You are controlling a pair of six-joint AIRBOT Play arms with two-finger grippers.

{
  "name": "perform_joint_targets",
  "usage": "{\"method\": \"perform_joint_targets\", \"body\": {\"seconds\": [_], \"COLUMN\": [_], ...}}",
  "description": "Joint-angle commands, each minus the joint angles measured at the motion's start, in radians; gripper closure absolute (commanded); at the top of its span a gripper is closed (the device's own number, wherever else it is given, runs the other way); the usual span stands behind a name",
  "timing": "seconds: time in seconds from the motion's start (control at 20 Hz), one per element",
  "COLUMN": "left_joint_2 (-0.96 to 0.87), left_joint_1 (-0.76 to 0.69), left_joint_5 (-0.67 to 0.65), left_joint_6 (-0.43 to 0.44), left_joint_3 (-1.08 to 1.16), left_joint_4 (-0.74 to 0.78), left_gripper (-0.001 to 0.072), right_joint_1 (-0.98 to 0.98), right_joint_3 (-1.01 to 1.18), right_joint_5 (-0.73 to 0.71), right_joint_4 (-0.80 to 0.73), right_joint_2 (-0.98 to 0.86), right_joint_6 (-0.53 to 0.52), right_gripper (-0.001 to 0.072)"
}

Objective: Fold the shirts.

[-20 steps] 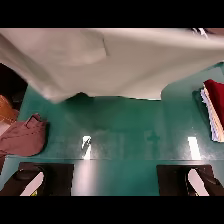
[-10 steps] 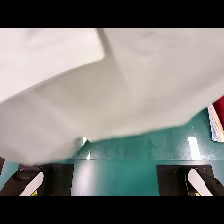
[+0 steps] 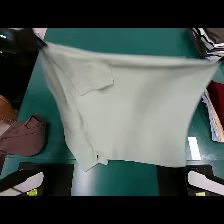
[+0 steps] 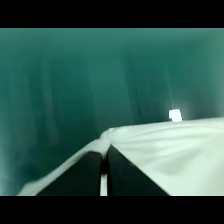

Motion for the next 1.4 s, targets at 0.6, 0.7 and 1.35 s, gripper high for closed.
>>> {"method": "perform_joint_targets", "body": {"seconds": [0.6, 0.7, 1.35], "left_joint_2": [-0.378, -0.378, 0.002], "left_joint_1": [0.001, 0.001, -0.002], "left_joint_5": [0.003, 0.027, -0.068], "left_joint_6": [0.143, 0.143, -0.027], "left_joint_3": [-0.069, -0.138, -0.595], "left_joint_4": [0.063, 0.066, 0.246], "left_gripper": [0.0679, 0.0679, 0.0217], "right_joint_1": [0.069, 0.069, 0.039], "right_joint_3": [0.006, -0.123, -0.287], "right_joint_5": [-0.124, -0.165, -0.099], "right_joint_4": [-0.009, 0.011, 0.119], "right_joint_2": [-0.353, -0.32, -0.089], "right_joint_6": [0.023, 0.023, 0.013], "right_gripper": [0.0697, 0.0696, 0.0252]}}
